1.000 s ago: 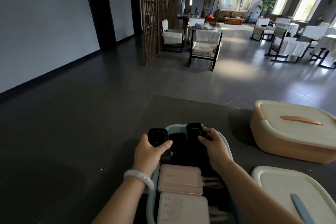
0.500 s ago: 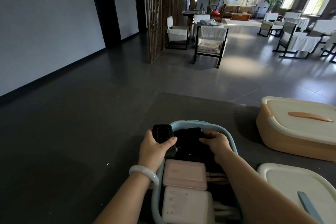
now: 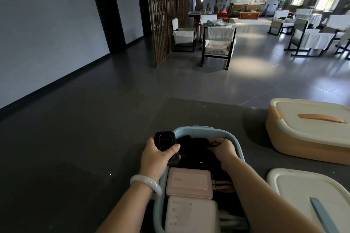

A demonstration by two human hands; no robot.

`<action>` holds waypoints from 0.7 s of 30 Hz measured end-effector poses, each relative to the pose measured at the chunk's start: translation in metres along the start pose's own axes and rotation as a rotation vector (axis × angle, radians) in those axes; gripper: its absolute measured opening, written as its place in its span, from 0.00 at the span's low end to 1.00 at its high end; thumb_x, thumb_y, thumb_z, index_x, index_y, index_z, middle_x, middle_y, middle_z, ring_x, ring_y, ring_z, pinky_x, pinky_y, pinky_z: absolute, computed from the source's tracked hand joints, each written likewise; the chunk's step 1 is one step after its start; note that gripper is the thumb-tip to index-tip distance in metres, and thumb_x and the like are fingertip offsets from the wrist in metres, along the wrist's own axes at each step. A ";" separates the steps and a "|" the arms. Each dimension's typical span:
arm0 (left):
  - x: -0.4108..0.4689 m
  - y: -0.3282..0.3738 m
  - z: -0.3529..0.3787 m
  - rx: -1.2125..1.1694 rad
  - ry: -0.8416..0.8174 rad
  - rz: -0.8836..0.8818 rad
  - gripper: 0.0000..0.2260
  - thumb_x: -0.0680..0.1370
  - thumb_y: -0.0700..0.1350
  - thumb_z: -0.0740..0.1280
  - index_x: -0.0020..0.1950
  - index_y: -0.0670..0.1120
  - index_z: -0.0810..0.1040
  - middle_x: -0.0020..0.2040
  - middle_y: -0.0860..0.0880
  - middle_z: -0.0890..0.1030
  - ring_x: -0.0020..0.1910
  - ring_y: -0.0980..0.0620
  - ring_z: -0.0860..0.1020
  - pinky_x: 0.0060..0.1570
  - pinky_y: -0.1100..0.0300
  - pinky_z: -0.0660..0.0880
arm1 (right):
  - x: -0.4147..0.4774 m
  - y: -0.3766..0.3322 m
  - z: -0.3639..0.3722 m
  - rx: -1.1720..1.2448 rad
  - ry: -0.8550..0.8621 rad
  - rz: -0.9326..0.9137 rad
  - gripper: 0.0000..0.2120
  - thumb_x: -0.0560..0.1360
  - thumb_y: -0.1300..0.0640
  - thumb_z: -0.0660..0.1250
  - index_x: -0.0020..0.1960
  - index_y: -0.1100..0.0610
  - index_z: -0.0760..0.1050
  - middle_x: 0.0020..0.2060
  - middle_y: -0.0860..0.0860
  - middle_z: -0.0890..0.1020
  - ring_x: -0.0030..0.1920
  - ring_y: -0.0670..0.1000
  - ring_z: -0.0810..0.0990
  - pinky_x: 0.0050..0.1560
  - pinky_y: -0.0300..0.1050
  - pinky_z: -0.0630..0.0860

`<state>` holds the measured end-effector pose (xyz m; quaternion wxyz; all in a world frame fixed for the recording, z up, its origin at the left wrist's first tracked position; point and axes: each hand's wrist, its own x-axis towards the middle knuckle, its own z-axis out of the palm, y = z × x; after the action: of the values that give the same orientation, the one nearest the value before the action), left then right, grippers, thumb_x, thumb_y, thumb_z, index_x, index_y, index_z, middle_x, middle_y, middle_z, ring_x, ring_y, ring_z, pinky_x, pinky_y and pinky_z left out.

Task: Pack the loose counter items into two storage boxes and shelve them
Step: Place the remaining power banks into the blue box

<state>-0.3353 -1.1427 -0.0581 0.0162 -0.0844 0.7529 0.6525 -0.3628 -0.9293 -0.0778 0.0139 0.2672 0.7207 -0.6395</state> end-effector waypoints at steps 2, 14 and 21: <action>0.000 0.001 0.001 0.002 0.000 0.000 0.30 0.57 0.61 0.78 0.52 0.50 0.74 0.48 0.47 0.84 0.45 0.45 0.85 0.50 0.44 0.80 | 0.001 0.001 0.000 0.013 -0.002 -0.001 0.11 0.73 0.71 0.69 0.43 0.56 0.80 0.42 0.57 0.83 0.42 0.58 0.82 0.46 0.51 0.81; -0.001 0.003 0.001 0.024 0.013 -0.016 0.30 0.57 0.62 0.79 0.51 0.50 0.74 0.48 0.46 0.84 0.44 0.44 0.85 0.49 0.43 0.81 | 0.000 0.002 0.000 0.024 -0.003 -0.035 0.13 0.74 0.72 0.66 0.44 0.54 0.79 0.42 0.54 0.82 0.46 0.56 0.81 0.51 0.51 0.79; -0.006 0.009 0.000 0.032 0.002 -0.015 0.30 0.56 0.61 0.78 0.51 0.50 0.74 0.49 0.46 0.84 0.44 0.44 0.85 0.49 0.44 0.81 | -0.001 0.002 -0.003 -0.031 0.008 -0.081 0.12 0.74 0.70 0.68 0.53 0.56 0.79 0.45 0.52 0.82 0.50 0.55 0.80 0.55 0.50 0.77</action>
<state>-0.3304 -1.1404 -0.0483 0.0215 -0.0905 0.7625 0.6403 -0.3603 -0.9264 -0.0785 -0.0109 0.2402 0.7408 -0.6273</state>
